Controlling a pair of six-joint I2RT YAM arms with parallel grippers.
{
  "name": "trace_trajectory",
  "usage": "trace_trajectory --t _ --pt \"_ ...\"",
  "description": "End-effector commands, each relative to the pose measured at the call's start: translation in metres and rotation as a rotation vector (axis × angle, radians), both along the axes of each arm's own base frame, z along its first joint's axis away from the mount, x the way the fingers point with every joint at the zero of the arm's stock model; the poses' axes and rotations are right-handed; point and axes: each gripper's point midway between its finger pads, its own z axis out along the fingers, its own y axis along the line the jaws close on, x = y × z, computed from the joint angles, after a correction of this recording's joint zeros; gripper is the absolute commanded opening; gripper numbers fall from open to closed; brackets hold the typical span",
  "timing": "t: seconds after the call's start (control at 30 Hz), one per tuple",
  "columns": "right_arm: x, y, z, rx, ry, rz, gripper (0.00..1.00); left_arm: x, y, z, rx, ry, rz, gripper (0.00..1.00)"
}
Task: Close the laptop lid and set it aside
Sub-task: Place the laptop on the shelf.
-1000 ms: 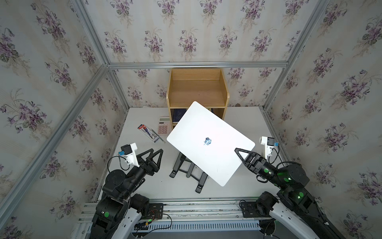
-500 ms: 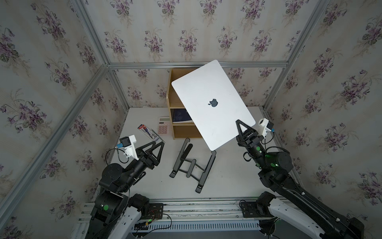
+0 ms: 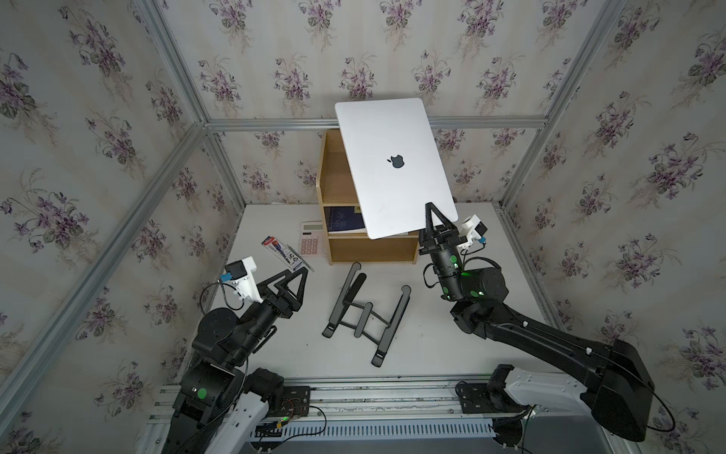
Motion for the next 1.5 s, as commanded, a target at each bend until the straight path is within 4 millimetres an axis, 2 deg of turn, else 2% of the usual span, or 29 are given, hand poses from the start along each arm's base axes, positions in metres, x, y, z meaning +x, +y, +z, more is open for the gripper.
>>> trace_trajectory --t 0.0,0.2,0.4,0.57,0.73,1.07,1.27,1.47 --pt "-0.002 -0.014 0.022 0.150 -0.007 -0.051 0.00 0.003 0.006 -0.004 0.020 0.013 0.037 0.76" --pt "0.016 0.013 0.004 0.091 0.104 -0.085 0.00 0.005 0.006 -0.011 0.029 0.040 0.042 0.76" --pt "0.035 0.025 -0.026 0.042 0.214 -0.130 0.00 0.007 0.008 -0.018 0.038 0.061 0.058 0.76" --pt "0.048 0.037 -0.044 0.025 0.261 -0.149 0.00 0.008 0.011 -0.022 0.045 0.076 0.075 0.75" --pt "0.057 0.051 -0.056 -0.023 0.304 -0.156 0.00 0.009 0.012 -0.024 0.048 0.083 0.087 0.74" --pt "0.072 0.064 -0.078 -0.083 0.393 -0.197 0.00 0.008 0.018 -0.028 0.059 0.094 0.114 0.74" --pt "0.078 0.063 -0.083 -0.089 0.407 -0.249 0.15 0.009 0.020 -0.029 0.071 0.103 0.126 0.74" --pt "0.087 0.073 -0.082 -0.091 0.399 -0.260 0.33 0.010 0.023 -0.031 0.081 0.112 0.143 0.74"
